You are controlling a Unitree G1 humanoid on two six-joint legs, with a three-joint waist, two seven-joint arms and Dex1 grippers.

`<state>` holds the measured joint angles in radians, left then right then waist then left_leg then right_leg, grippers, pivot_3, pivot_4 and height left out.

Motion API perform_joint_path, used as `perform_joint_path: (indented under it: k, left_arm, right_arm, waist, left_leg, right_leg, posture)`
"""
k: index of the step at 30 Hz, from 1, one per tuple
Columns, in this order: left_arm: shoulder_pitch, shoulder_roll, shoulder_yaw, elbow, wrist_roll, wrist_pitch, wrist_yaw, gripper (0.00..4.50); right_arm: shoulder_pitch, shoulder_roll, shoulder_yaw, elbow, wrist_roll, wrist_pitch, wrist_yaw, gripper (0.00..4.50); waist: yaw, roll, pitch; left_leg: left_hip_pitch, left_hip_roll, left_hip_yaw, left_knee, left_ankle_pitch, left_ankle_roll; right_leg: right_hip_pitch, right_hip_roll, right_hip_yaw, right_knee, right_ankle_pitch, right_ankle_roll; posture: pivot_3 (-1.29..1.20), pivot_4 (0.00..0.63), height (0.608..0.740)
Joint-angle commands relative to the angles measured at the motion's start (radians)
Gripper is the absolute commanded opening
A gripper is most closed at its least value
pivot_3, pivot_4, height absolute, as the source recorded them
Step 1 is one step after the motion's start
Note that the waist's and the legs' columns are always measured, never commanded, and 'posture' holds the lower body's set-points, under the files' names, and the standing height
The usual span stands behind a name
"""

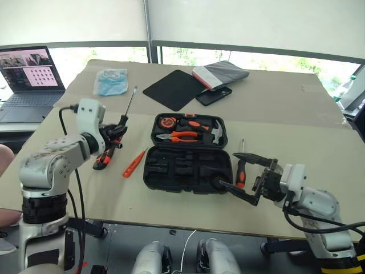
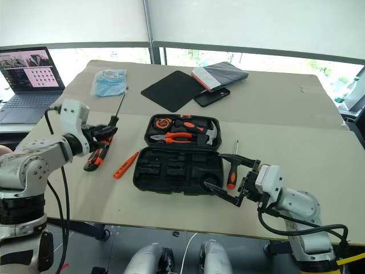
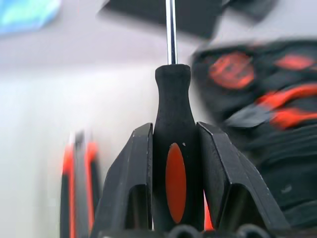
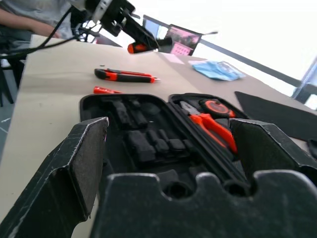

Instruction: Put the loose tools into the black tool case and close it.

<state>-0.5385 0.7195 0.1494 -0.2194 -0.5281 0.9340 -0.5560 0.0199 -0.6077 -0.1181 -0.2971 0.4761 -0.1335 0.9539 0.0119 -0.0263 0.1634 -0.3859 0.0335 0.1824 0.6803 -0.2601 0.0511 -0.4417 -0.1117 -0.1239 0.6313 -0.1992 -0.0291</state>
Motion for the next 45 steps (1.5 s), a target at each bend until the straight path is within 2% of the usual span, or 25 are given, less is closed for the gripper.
perform_joint_path:
  k: [1, 2, 7, 9, 13, 17, 23, 32, 35, 37, 41, 45]
  left_arm:
    - [-0.083, 0.047, -0.291, 0.047, 0.179, -0.377, -0.328, 0.85]
    - [-0.118, 0.046, -0.361, 0.102, 0.239, -0.452, -0.376, 0.85]
    - [-0.27, -0.01, -0.554, 0.382, 0.462, -0.75, -0.485, 0.85]
    - [-0.329, -0.049, -0.6, 0.489, 0.541, -0.848, -0.481, 0.85]
    - [-0.368, -0.109, -0.629, 0.597, 0.591, -0.966, -0.527, 0.85]
    - [-0.374, -0.153, -0.622, 0.619, 0.605, -0.985, -0.558, 0.85]
    - [-0.348, -0.155, -0.62, 0.602, 0.662, -0.897, -0.56, 0.85]
    - [-0.336, -0.139, -0.62, 0.588, 0.718, -0.877, -0.567, 0.85]
    - [-0.316, -0.152, -0.612, 0.556, 0.678, -0.852, -0.609, 0.85]
    - [-0.303, -0.186, -0.571, 0.529, 0.623, -0.855, -0.6, 1.85]
    - [-0.283, -0.247, -0.473, 0.518, 0.596, -0.935, -0.466, 3.23]
    - [-0.204, -0.276, -0.38, 0.451, 0.508, -0.848, -0.423, 3.23]
  right_arm:
    - [-0.038, -0.061, -0.09, 0.049, -0.003, -0.025, 0.021, 4.5]
    - [-0.055, -0.072, -0.104, 0.071, 0.006, -0.014, 0.021, 4.5]
    - [-0.068, -0.106, -0.113, 0.091, 0.043, 0.047, 0.054, 4.5]
    - [-0.052, -0.112, -0.113, 0.081, 0.045, 0.065, 0.058, 4.5]
    - [-0.007, -0.094, -0.121, 0.052, 0.035, 0.066, 0.039, 4.5]
    - [0.022, -0.083, -0.12, 0.037, 0.022, 0.063, 0.029, 4.5]
    - [0.029, -0.068, -0.109, 0.028, 0.011, 0.063, 0.013, 4.5]
    - [0.027, -0.05, -0.087, 0.02, 0.008, 0.071, 0.014, 4.5]
    - [0.019, -0.048, -0.079, 0.023, 0.008, 0.076, 0.015, 4.5]
    - [0.02, -0.048, -0.076, 0.024, 0.009, 0.079, 0.017, 4.5]
    - [0.053, -0.049, -0.084, 0.012, 0.021, 0.102, 0.008, 4.5]
    - [0.111, -0.035, -0.107, -0.027, 0.037, 0.119, -0.025, 4.5]
  waist:
    - [0.008, 0.0, 0.0]
    - [0.011, 0.0, 0.0]
    - [0.005, 0.0, 0.0]
    - [0.006, 0.0, 0.0]
    - [0.001, 0.0, 0.0]
    - [0.0, 0.0, 0.0]
    - [0.0, 0.0, 0.0]
    - [0.0, 0.0, 0.0]
    - [-0.001, 0.0, 0.0]
    - [-0.001, 0.001, 0.0]
    - [0.01, 0.001, 0.0]
    - [0.008, 0.001, 0.0]
  left_leg:
    - [0.0, 0.0, 0.0, 0.0, 0.0, 0.0]
    - [0.0, -0.001, 0.0, 0.0, 0.0, 0.0]
    - [-0.002, 0.0, 0.001, 0.0, -0.001, 0.003]
    - [-0.004, 0.0, 0.0, 0.0, 0.005, 0.013]
    - [-0.006, 0.0, 0.0, 0.002, 0.004, 0.016]
    - [-0.009, 0.0, 0.0, 0.009, 0.0, 0.022]
    - [-0.018, 0.0, -0.001, 0.02, -0.003, 0.028]
    - [-0.019, 0.0, 0.0, 0.022, -0.004, 0.03]
    - [-0.019, 0.0, 0.0, 0.022, -0.004, 0.03]
    - [-0.019, 0.0, -0.001, 0.022, -0.004, 0.029]
    - [-0.021, 0.0, -0.001, 0.023, -0.004, 0.03]
    - [-0.021, 0.0, -0.001, 0.025, -0.006, 0.032]
  right_leg:
    - [0.0, 0.0, -0.001, 0.0, 0.0, 0.0]
    - [0.001, 0.0, -0.001, -0.001, 0.0, 0.0]
    - [-0.001, 0.002, 0.0, -0.002, 0.0, 0.0]
    - [-0.002, 0.005, -0.001, -0.002, 0.0, -0.001]
    - [-0.002, 0.004, -0.001, -0.002, 0.0, 0.0]
    - [-0.003, 0.003, -0.001, -0.002, 0.0, 0.003]
    - [-0.009, 0.004, -0.001, 0.001, 0.002, 0.008]
    - [-0.009, 0.004, -0.001, 0.001, 0.003, 0.009]
    - [-0.009, 0.004, -0.001, 0.001, 0.003, 0.009]
    - [-0.009, 0.003, -0.001, 0.001, 0.003, 0.008]
    - [-0.01, 0.003, -0.002, 0.001, 0.003, 0.009]
    - [-0.009, -0.001, -0.001, 0.0, 0.003, 0.01]
  posture:
    - [0.0, 0.15, 0.74]
    - [0.0, 0.15, 0.74]
    - [0.0, 0.15, 0.74]
    - [0.0, 0.15, 0.74]
    - [0.0, 0.15, 0.74]
    - [0.0, 0.15, 0.74]
    - [0.0, 0.15, 0.74]
    - [0.0, 0.15, 0.74]
    - [0.0, 0.15, 0.74]
    - [0.0, 0.15, 0.74]
    - [0.0, 0.15, 0.74]
    - [0.0, 0.15, 0.74]
